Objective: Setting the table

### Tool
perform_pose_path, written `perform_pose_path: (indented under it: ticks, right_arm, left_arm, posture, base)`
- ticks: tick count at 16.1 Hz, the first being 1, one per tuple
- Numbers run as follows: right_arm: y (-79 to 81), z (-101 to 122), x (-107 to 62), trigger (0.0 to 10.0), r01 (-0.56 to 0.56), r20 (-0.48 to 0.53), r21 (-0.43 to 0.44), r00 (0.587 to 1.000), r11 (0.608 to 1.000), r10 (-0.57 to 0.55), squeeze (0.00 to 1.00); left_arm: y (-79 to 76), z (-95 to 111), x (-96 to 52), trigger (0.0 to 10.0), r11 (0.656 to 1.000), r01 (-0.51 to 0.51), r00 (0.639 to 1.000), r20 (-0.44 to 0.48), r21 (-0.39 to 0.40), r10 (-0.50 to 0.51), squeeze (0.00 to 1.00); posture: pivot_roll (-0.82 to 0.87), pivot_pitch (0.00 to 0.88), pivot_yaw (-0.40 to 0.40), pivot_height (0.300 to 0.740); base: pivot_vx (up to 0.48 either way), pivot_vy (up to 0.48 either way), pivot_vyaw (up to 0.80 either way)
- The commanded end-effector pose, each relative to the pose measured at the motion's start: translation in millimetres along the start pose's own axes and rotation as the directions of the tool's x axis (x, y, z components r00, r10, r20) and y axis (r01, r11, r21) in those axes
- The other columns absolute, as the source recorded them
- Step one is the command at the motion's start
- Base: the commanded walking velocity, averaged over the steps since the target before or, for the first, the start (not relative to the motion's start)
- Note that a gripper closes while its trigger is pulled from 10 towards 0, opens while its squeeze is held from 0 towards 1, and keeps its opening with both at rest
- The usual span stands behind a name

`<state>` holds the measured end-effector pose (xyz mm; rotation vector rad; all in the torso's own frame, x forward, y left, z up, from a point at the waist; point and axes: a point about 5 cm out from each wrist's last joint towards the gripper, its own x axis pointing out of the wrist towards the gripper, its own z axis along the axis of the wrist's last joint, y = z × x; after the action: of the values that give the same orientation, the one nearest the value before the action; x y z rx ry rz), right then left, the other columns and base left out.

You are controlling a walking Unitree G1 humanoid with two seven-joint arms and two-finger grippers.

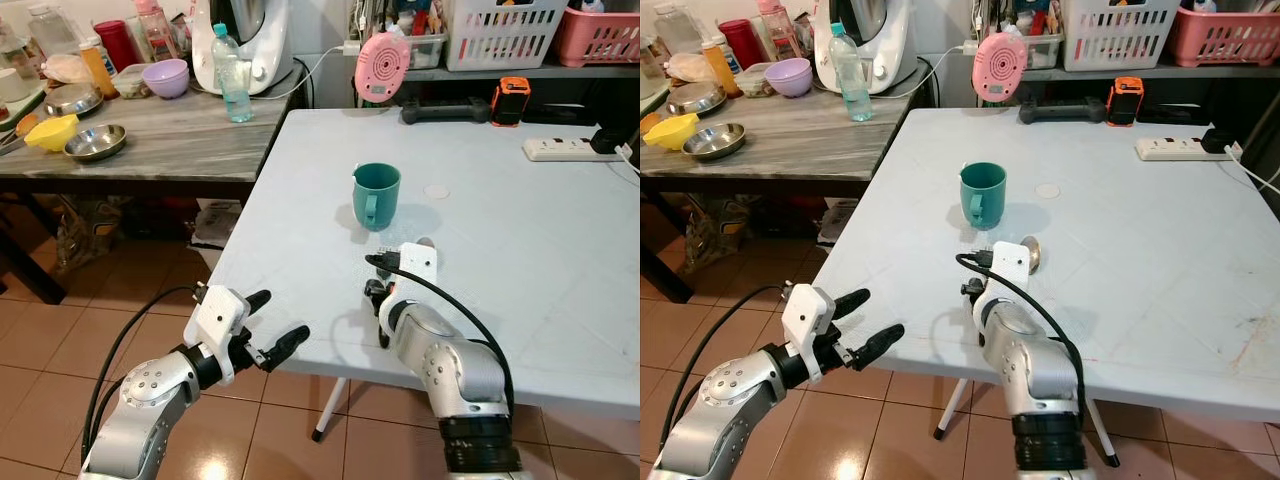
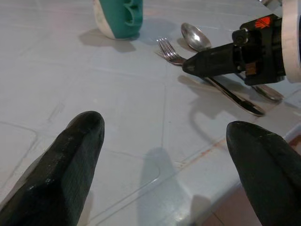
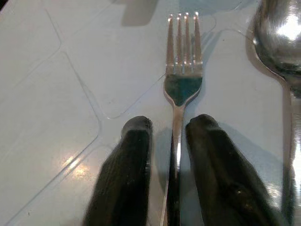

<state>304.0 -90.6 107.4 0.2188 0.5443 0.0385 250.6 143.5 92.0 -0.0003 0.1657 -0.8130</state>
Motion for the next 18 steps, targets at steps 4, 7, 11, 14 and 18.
perform_pose_path:
  ticks: [4, 7, 11, 14, 18]
  right_arm:
    - [-17.0, -26, -0.4, 0.0, 0.077, -0.139, -0.028, 0.987, 0.997, -0.08, 0.0]
    - [-24.3, -32, 1.7, 0.0, 0.086, -0.165, -0.046, 0.982, 0.995, -0.092, 0.0]
    - [-36.0, -38, 6.6, 0.0, 0.071, -0.198, -0.094, 0.976, 0.993, -0.089, 0.0]
    - [-38.6, -36, 7.4, 0.0, 0.061, -0.188, -0.096, 0.979, 0.993, -0.078, 0.0]
    - [-34.9, 3, -2.8, 0.0, 0.037, 0.112, -0.241, 0.994, 0.97, -0.01, 0.0]
  left_arm:
    - [-0.6, 1, -0.7, 10.0, 1.0, 0.025, 1.0, -0.017, -0.003, -0.025, 0.0]
    - [-1.2, 2, 0.4, 10.0, 0.999, 0.032, 0.999, -0.016, -0.005, -0.032, 0.0]
    - [-1.7, 1, 2.6, 10.0, 0.999, 0.036, 0.999, -0.014, -0.007, -0.036, 0.0]
    - [-1.9, 2, 4.1, 10.0, 0.999, 0.036, 0.999, -0.011, -0.007, -0.036, 0.0]
    - [3.7, 11, 9.1, 10.0, 1.0, 0.005, 0.999, 0.035, -0.007, -0.005, 0.0]
  posture:
    - [-0.04, 0.013, 0.109, 0.74]
    - [-0.04, 0.01, 0.107, 0.74]
    - [-0.04, 0.0, 0.1, 0.74]
    - [-0.04, 0.0, 0.096, 0.74]
    - [-0.05, 0.0, 0.085, 0.74]
  base:
    - [0.0, 0.0, 0.0]
    - [0.0, 0.0, 0.0]
    - [0.0, 0.0, 0.0]
    - [0.0, 0.0, 0.0]
    - [0.0, 0.0, 0.0]
